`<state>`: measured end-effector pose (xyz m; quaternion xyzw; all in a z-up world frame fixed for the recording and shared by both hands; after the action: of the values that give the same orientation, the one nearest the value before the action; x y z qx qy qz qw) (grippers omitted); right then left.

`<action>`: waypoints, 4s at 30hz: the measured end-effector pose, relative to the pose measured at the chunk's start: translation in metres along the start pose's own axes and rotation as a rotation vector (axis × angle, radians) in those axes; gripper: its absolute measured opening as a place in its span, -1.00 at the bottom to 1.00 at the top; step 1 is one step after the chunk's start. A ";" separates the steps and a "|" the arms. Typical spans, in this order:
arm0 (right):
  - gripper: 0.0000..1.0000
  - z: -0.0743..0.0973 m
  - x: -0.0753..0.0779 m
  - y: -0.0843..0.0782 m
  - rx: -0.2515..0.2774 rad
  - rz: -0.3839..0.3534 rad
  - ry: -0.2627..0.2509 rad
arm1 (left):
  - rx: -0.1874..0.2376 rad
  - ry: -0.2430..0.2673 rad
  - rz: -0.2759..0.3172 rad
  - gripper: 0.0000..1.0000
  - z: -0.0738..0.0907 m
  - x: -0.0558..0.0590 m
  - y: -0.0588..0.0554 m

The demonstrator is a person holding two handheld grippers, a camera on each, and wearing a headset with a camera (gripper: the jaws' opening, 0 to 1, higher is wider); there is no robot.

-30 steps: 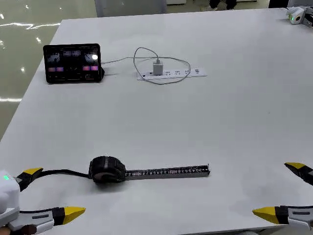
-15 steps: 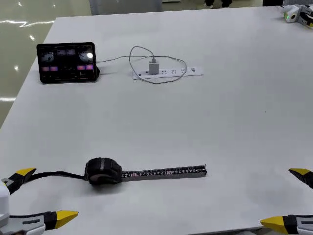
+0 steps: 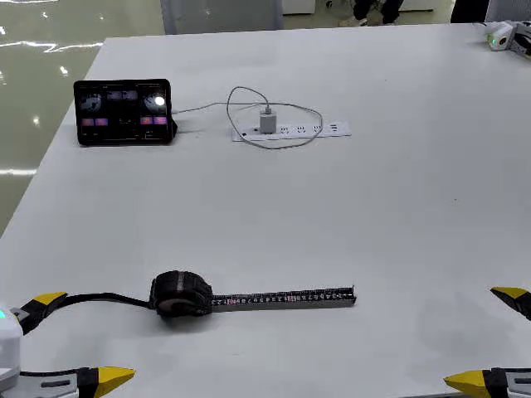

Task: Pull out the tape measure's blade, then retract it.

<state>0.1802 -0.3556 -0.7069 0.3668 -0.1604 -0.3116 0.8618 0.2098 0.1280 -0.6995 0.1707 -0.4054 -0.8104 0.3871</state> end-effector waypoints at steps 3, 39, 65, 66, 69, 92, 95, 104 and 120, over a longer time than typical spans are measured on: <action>0.98 -0.002 0.000 0.000 -0.011 0.008 0.005 | -0.002 -0.006 0.003 0.98 -0.002 0.004 0.002; 0.98 -0.048 0.001 0.038 -0.113 0.177 0.135 | -0.059 0.012 0.073 0.98 -0.055 0.039 0.033; 0.98 -0.076 -0.002 0.070 -0.197 0.337 0.251 | 0.021 0.047 0.205 0.98 -0.083 0.052 0.065; 0.98 -0.077 -0.002 0.070 -0.201 0.345 0.257 | 0.029 0.050 0.208 0.98 -0.082 0.051 0.067; 0.98 -0.080 0.000 0.072 -0.213 0.357 0.267 | 0.050 0.064 0.227 0.98 -0.082 0.049 0.073; 0.98 -0.128 -0.003 0.071 -0.279 0.434 0.331 | 0.143 0.293 0.364 0.98 -0.100 0.017 0.071; 0.98 -0.135 -0.006 0.074 -0.273 0.455 0.339 | 0.166 0.344 0.340 0.98 -0.099 0.012 0.072; 0.98 -0.146 -0.010 0.067 -0.311 0.455 0.368 | 0.166 0.408 0.310 0.98 -0.109 0.014 0.058; 0.31 -0.154 -0.021 0.069 -0.312 0.468 0.449 | 0.239 0.451 0.329 0.98 -0.108 0.006 0.051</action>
<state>0.2709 -0.2228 -0.7627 0.2434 0.0030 -0.0383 0.9692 0.2946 0.0481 -0.7254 0.3226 -0.4238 -0.6251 0.5706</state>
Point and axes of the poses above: the centre of the closed fingertips' face, and the gripper's own axes: z roughly backward along the fingers, x roughly to its right, y roughly out of its top, the point moved 1 cm from there along z, roughly backward along the fingers, and after that the axes turned 3 degrees about z, right-handed, at the moved point
